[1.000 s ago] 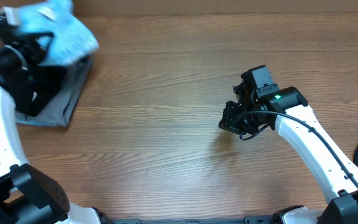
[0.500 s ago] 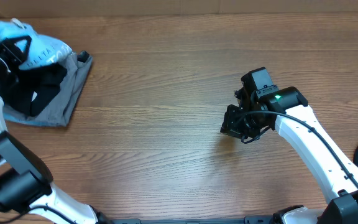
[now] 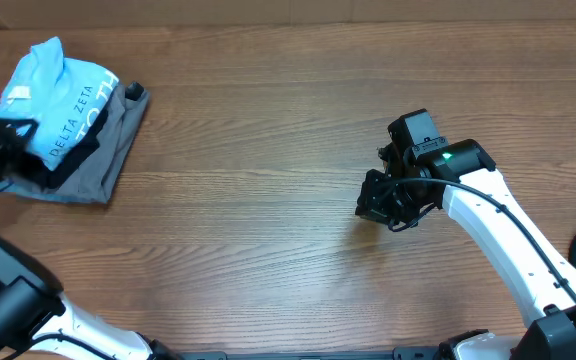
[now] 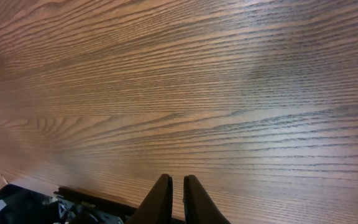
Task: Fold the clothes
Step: 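Carry the bundle leftward with the left gripper onto the grey clothes pile, then release the bundle on the pile and press it down with the left gripper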
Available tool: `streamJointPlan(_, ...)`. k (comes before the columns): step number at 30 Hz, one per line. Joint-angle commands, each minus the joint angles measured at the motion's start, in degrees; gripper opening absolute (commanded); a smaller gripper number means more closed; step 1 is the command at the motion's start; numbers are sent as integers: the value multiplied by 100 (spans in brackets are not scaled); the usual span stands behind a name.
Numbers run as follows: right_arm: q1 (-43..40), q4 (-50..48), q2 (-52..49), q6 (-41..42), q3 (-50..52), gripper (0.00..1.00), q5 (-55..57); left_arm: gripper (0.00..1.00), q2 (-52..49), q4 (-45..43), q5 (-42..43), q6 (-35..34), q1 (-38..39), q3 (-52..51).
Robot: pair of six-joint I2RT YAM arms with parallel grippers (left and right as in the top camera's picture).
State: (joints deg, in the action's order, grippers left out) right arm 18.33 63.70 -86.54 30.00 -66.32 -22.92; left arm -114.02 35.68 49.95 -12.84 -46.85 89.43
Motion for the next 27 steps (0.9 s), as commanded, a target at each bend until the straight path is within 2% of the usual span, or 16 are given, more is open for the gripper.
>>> streamJointPlan(1,-7,15,35,17,-92,12,37,49,190,317,538,44,-389,76)
streamJointPlan(7,-7,28,35,-4,-92,13,39,49,981,872,564,138,-739,76)
streamJointPlan(12,-7,26,35,-7,-92,14,44,49,1786,1082,249,723,-533,76)
streamJointPlan(13,-7,26,35,-4,-92,15,46,44,1912,1084,81,1008,-350,74)
streamJointPlan(15,-7,26,35,-4,-92,15,61,18,1969,1099,-442,1250,-15,74)
streamJointPlan(17,-7,26,35,-2,-92,15,59,4,1880,1054,-1475,1438,584,33)
streamJointPlan(20,4,35,33,-2,-87,15,57,4,1569,656,-2518,1366,1226,-52)
streamJointPlan(22,2,57,35,-2,-87,15,57,4,1211,251,-2859,1185,1521,-55)
streamJointPlan(23,2,87,35,-2,-87,15,57,12,831,-90,-3165,846,1659,-55)
streamJointPlan(25,2,153,33,-2,-87,15,57,14,452,-234,-3383,562,1687,-55)
streamJointPlan(27,2,219,33,-4,-87,15,57,12,142,-107,-3604,549,1663,-55)
